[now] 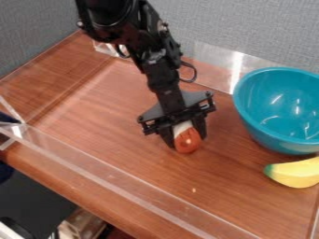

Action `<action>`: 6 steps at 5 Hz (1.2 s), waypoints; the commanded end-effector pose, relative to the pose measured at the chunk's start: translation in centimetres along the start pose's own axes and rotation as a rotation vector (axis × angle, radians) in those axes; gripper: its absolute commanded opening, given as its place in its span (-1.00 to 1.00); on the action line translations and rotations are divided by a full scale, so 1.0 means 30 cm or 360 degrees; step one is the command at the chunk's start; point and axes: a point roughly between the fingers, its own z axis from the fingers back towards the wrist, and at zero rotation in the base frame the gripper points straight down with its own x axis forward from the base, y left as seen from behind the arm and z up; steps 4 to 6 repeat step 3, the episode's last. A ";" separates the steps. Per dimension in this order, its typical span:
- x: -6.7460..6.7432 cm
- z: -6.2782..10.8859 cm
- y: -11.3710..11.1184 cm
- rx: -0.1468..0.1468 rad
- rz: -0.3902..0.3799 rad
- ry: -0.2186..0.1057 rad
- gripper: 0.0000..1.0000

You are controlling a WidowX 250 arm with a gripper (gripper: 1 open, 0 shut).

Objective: Remove the mushroom from inside the blue bowl and put it on the table

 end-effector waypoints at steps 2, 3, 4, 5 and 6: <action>0.058 0.024 0.086 0.0030 0.0059 -0.0064 -1.00; 0.070 0.046 0.127 0.0037 0.0087 -0.0069 -1.00; 0.070 0.046 0.127 0.0037 0.0087 -0.0069 -1.00; 0.070 0.046 0.127 0.0037 0.0087 -0.0069 -1.00; 0.070 0.046 0.127 0.0037 0.0087 -0.0069 -1.00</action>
